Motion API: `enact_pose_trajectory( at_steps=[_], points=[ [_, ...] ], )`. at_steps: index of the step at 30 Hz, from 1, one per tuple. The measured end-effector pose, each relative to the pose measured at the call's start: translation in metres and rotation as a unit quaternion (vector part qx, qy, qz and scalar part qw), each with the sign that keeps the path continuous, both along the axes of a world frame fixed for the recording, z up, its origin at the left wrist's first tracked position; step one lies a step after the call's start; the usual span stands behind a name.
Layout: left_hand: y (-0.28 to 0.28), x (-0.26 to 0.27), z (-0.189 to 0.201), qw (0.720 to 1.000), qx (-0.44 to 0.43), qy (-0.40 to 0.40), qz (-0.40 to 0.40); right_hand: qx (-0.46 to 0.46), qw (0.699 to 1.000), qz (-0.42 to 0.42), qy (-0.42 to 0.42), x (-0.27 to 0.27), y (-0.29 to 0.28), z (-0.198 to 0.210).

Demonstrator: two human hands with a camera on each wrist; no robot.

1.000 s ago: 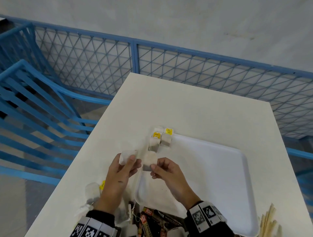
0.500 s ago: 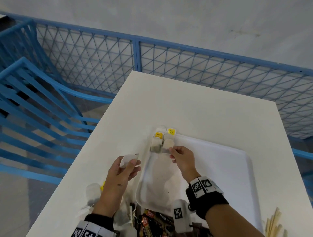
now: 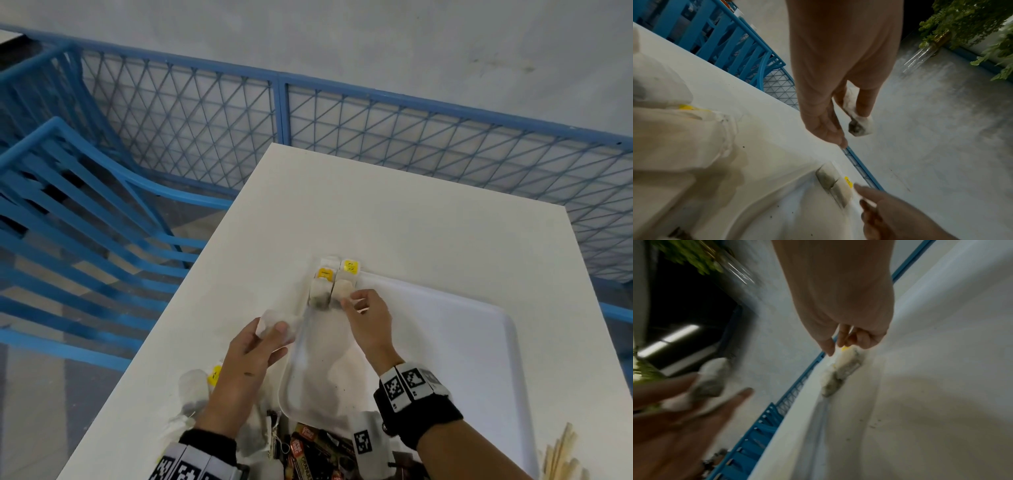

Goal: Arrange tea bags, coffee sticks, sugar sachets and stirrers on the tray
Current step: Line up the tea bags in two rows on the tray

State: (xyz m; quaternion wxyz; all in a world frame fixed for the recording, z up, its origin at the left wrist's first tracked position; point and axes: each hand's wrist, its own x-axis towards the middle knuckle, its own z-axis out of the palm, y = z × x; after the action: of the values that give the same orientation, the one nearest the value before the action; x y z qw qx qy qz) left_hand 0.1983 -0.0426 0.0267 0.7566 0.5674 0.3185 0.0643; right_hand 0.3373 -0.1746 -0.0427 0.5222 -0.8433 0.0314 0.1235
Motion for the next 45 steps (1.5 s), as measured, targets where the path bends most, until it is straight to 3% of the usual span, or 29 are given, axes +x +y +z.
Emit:
enact_pose_trajectory(
  at_steps=[3, 6, 10, 15, 19, 23, 27, 29, 36, 45],
  points=[
    [0.0, -0.001, 0.001, 1.0, 0.021, 0.0, -0.019, 0.075, 0.993, 0.087, -0.008, -0.019, 0.002, 0.026],
    [0.001, 0.0, 0.002, 0.998, 0.058, 0.004, -0.036, 0.158, 0.967, 0.195, 0.028, -0.038, 0.002, 0.048],
    [0.004, -0.003, 0.004, 0.991, 0.116, 0.001, -0.067, 0.144, 0.943, 0.297, 0.046, -0.052, 0.0, 0.058],
    [0.016, -0.01, 0.001, 0.977, 0.198, 0.04, -0.07, 0.104, 0.949, 0.294, 0.05, -0.056, 0.001, 0.057],
    [0.038, -0.027, -0.003, 0.951, 0.294, 0.064, -0.068, 0.104, 0.972, 0.199, 0.074, -0.048, 0.001, 0.042],
    [0.061, -0.057, -0.02, 0.888, 0.414, 0.182, -0.089, 0.142, 0.977, 0.076, 0.143, -0.035, 0.0, 0.023],
    [0.07, -0.079, -0.041, 0.858, 0.387, 0.324, -0.096, 0.085, 0.986, 0.049, 0.133, -0.026, 0.005, 0.009],
    [0.067, -0.082, -0.048, 0.864, 0.356, 0.347, -0.084, 0.05, 0.991, 0.05, 0.114, -0.023, 0.01, 0.005],
    [0.06, -0.081, -0.054, 0.912, 0.306, 0.272, -0.005, -0.046, 0.995, 0.058, 0.063, -0.015, 0.027, -0.005],
    [0.074, -0.087, -0.057, 0.949, 0.239, 0.203, 0.03, -0.065, 0.996, 0.031, 0.052, -0.014, 0.028, -0.007]
  ],
)
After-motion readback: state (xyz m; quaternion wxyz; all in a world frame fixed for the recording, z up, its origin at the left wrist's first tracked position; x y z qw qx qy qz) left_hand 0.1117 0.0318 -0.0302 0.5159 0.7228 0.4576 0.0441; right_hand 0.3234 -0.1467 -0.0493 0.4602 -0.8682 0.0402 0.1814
